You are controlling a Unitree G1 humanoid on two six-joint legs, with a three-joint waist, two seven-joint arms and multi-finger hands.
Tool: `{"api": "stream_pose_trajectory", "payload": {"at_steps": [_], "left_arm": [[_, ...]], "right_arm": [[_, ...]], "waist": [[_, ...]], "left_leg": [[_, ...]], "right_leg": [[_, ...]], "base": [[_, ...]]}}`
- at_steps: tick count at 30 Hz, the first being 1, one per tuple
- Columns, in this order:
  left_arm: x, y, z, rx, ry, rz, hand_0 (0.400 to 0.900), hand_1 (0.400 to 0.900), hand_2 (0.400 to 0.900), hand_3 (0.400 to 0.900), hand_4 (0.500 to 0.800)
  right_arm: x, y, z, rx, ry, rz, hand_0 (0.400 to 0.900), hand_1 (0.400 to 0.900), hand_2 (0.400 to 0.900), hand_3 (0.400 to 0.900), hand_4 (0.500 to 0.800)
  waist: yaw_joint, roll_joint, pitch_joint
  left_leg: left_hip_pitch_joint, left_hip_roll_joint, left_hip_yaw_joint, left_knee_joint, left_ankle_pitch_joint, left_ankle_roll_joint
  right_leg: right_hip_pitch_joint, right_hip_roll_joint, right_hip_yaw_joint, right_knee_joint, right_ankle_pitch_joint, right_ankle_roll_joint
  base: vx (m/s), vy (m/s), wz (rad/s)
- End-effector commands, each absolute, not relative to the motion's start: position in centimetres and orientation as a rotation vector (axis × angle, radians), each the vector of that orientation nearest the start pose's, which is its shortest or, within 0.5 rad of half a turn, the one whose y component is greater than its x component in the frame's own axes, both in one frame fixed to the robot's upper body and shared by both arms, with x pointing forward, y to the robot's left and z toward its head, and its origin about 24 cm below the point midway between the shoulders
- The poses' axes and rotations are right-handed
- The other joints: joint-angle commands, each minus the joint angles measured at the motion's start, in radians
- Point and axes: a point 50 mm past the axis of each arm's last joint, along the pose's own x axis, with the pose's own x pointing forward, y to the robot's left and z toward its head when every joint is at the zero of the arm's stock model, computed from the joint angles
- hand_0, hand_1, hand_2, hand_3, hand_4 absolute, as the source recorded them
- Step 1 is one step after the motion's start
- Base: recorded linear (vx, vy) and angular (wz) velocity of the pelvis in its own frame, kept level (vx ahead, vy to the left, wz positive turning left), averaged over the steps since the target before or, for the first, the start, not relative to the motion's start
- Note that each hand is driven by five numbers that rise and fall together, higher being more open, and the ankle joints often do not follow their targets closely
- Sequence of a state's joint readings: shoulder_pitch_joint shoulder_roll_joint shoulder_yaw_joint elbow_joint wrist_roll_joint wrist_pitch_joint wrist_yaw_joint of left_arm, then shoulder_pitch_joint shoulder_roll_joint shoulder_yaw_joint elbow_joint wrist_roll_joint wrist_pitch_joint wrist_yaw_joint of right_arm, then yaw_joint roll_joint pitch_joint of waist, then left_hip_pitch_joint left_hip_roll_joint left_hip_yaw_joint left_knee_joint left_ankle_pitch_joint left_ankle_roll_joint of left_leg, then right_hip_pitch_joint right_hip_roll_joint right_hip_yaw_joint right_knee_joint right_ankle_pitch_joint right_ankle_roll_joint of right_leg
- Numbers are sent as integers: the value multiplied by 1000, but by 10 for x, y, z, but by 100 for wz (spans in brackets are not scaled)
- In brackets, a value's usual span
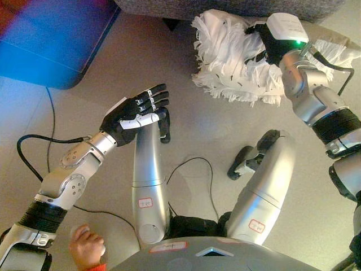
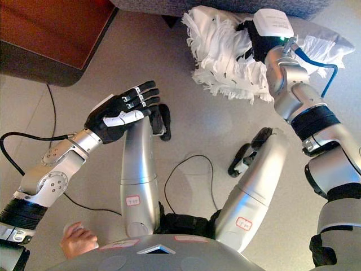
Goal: Pick up the pillow and put it on the sofa.
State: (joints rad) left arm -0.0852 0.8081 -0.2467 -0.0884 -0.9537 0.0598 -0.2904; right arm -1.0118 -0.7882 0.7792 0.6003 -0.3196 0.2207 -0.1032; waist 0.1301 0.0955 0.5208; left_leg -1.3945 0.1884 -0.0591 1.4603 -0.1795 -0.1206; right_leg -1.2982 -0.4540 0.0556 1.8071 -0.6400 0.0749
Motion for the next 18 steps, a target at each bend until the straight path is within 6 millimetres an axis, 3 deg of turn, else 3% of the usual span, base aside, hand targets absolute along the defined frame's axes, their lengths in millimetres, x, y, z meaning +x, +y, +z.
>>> {"api": "stream_pose_trajectory", "payload": {"at_steps": [1, 9, 18], "left_arm": [[255, 187, 106, -187, 8, -619, 900, 900, 900, 900, 800], [256, 186, 106, -185, -11, -604, 900, 900, 900, 900, 800], [260, 184, 112, -221, -62, -592, 900, 900, 900, 900, 800]], "right_arm": [[397, -223, 237, -1404, -159, -183, 400, 400, 400, 400, 500], [392, -214, 241, -1299, -259, -208, 400, 400, 400, 400, 500], [378, -190, 246, -1109, -470, -200, 400, 400, 400, 400, 500]], "waist": [[32, 51, -1], [19, 46, -1], [-24, 42, -1]], "left_leg": [[72, 44, -116, 227, -295, 58], [141, 57, -87, 107, -265, 65], [314, 99, 2, -146, -179, 63]], "right_leg": [[-73, 28, -4, -116, 220, 22], [10, 35, -38, -270, 267, 18], [167, 51, -67, -575, 382, 22]], "base": [[0, 10, -5], [-18, 22, -8], [-47, 75, -12]]}}
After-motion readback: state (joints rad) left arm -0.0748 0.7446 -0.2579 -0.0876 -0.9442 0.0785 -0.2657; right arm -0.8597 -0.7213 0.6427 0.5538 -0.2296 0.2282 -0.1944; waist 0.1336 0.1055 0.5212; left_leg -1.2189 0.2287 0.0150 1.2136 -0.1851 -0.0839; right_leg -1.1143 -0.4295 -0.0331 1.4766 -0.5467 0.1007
